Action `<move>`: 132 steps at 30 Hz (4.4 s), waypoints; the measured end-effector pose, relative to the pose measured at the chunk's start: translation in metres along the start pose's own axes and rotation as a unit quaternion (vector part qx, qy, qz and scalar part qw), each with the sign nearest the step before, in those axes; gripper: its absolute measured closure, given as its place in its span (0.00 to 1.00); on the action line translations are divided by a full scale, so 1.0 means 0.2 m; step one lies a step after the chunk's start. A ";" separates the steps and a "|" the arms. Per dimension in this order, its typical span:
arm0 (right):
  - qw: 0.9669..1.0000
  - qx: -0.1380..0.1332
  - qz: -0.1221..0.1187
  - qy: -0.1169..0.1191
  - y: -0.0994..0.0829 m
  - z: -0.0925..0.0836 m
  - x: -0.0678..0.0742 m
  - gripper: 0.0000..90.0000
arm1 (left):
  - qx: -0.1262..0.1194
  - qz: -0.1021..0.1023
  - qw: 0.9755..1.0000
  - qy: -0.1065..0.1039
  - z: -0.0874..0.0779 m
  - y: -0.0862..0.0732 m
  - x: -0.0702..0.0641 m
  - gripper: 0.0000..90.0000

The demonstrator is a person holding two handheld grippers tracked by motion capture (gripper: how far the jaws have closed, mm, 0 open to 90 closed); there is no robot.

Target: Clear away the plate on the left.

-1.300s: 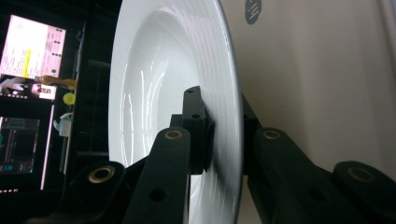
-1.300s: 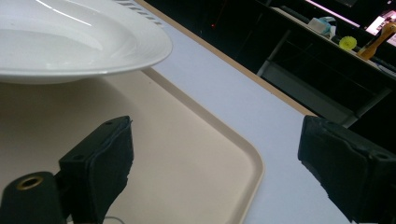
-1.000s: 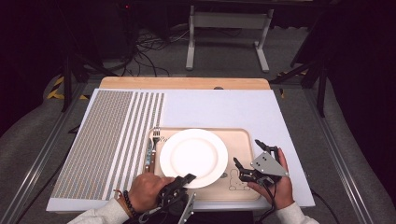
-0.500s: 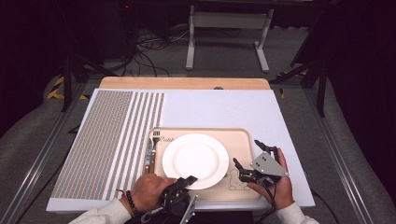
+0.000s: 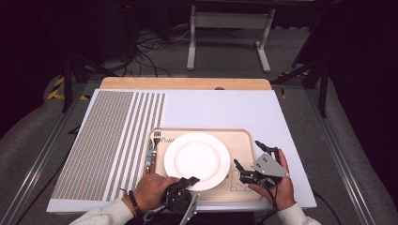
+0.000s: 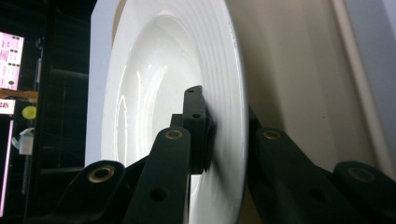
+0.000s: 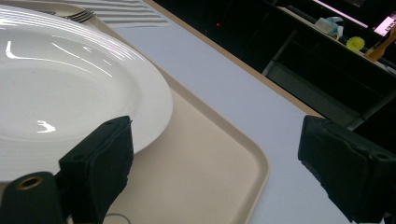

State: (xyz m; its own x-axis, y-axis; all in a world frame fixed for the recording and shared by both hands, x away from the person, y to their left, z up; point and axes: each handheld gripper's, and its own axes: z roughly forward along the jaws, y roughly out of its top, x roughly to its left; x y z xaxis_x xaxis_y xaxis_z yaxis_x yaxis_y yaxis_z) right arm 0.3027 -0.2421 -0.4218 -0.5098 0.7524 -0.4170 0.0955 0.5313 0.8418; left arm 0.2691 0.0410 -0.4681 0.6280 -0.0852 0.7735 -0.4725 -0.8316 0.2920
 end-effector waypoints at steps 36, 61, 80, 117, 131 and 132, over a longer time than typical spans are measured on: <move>1.000 0.009 0.003 0.014 -0.01 0.01 0.01 0.13 | -0.021 -0.109 0.990 -0.089 -0.01 -0.08 0.07 0.56; 1.000 0.008 0.004 0.017 0.00 0.01 0.01 0.13 | -0.060 -0.194 0.971 -0.126 -0.01 -0.13 0.11 0.20; 1.000 -0.004 0.007 0.018 0.00 -0.01 0.02 0.13 | -0.111 -0.223 0.961 -0.119 -0.08 -0.17 0.18 0.15; 0.999 0.006 -0.011 0.052 -0.01 -0.02 0.08 0.14 | -0.133 -0.269 0.953 -0.051 -0.24 -0.34 0.38 0.12; 0.998 0.006 -0.009 0.058 -0.01 -0.02 0.10 0.14 | -0.137 -0.287 0.948 -0.030 -0.31 -0.50 0.42 0.07; 0.998 0.006 -0.009 0.058 -0.01 -0.02 0.10 0.14 | -0.137 -0.287 0.948 -0.030 -0.31 -0.50 0.42 0.07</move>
State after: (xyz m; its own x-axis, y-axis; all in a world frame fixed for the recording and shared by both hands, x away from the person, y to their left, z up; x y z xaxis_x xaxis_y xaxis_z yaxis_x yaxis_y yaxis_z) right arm 0.2891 -0.2300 -0.4299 -0.6078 0.6922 -0.3892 0.0955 0.5502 0.8295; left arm 0.3302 0.1503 -0.3978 0.8600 0.3001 0.4127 -0.1801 -0.5782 0.7957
